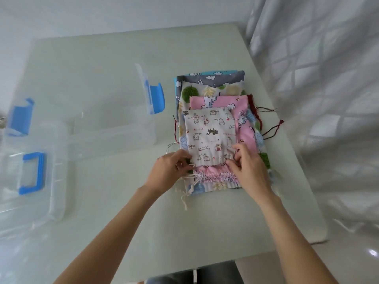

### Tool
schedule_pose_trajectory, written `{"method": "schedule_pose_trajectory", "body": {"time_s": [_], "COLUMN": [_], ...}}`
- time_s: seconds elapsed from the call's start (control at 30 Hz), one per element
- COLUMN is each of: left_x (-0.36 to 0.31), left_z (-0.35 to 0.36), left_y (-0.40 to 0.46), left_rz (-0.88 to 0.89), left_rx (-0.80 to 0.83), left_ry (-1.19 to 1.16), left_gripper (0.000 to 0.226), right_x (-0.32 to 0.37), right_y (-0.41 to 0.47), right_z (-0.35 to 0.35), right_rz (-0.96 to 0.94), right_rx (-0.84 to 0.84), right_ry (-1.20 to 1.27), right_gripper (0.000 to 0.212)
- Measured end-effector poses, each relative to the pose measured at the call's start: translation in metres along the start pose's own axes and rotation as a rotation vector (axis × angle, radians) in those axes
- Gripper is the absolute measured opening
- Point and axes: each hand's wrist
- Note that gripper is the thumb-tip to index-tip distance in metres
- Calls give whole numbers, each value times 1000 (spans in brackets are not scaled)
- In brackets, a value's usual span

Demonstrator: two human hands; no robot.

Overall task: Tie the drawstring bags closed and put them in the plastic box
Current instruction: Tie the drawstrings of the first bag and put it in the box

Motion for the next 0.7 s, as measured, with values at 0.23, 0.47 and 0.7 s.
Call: {"method": "schedule_pose_trajectory", "body": {"time_s": [0.23, 0.47, 0.7], "left_x": [21, 8, 30], "left_z": [13, -1, -11], "left_y": [-8, -22, -66], "left_rz": [348, 181, 38], "left_rx": [-108, -313, -320], "left_ry": [313, 195, 112], "left_gripper": [17, 11, 17], "right_x": [-26, -29, -43], "right_y": [2, -5, -9], "right_z": [9, 7, 11], "right_rz": [-109, -315, -401], "right_rx": [28, -213, -328], "right_ry": [108, 137, 64], "right_gripper": [33, 25, 17]}}
Point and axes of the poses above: each hand's wrist, its own y-axis towards the middle knuckle, its own z-axis out of the palm, x = y × z, and after that the axes turned 12 degrees about z, right-handed
